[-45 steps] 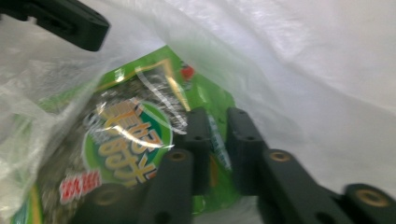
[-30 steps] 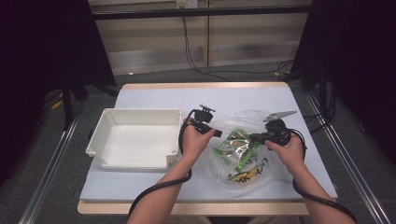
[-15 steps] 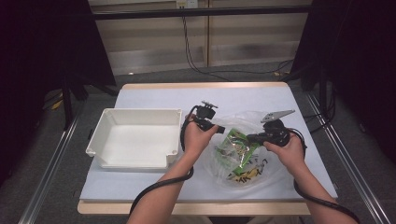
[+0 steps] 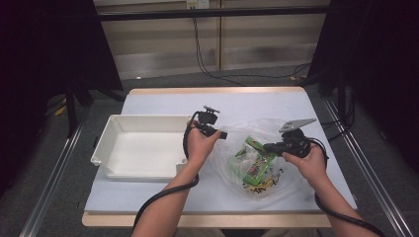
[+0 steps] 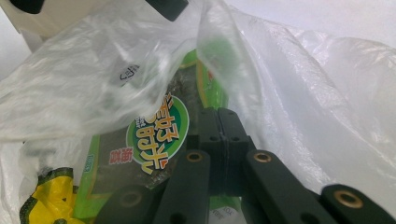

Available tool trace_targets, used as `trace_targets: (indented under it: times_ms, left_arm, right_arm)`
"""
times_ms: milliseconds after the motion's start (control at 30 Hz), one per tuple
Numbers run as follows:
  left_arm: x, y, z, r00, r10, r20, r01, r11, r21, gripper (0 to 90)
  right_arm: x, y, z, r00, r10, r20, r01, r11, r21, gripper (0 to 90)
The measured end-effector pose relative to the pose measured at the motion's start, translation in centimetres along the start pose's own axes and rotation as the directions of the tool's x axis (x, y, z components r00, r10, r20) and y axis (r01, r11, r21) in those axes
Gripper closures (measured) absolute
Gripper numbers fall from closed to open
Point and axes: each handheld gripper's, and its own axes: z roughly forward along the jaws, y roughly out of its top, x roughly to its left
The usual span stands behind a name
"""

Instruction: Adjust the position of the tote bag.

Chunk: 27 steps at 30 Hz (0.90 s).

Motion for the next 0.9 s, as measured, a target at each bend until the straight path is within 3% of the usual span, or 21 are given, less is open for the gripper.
trace_targets:
  times_ms: [200,400,433,600,667,900]
  left_arm:
    - [-2.5,0.7,-0.9,0.9962,0.048,0.074,-0.046,0.9986,-0.025,89.6]
    - [-5.5,0.9,-0.8,0.9825,0.126,0.137,-0.126,0.9920,-0.011,82.4]
    - [-5.7,0.8,-0.6,0.9804,0.145,0.134,-0.146,0.9893,-0.003,80.9]
    - [-5.8,0.6,0.8,0.9805,0.124,0.152,-0.129,0.9914,0.023,73.9]
    - [-5.7,0.7,1.0,0.9782,0.141,0.153,-0.146,0.9891,0.023,70.3]
    - [-5.6,1.6,1.0,0.9826,0.136,0.126,-0.138,0.9904,0.008,74.8]
  right_arm:
    - [0.0,0.2,0.1,0.9999,0.010,0.003,-0.010,1.000,0.001,89.9]
    - [-0.2,0.3,0.1,0.9995,0.031,0.000,-0.031,0.999,0.010,89.9]
    - [-0.2,0.3,0.1,0.9996,0.029,-0.002,-0.029,1.000,0.008,89.9]
    - [0.1,0.3,-0.3,0.9998,0.019,-0.002,-0.019,1.000,0.003,89.9]
    - [0.2,0.4,-0.5,0.9999,0.016,-0.004,-0.016,1.000,-0.001,89.9]
    - [0.5,0.8,-0.9,0.9998,-0.015,-0.011,0.016,1.000,0.005,89.9]
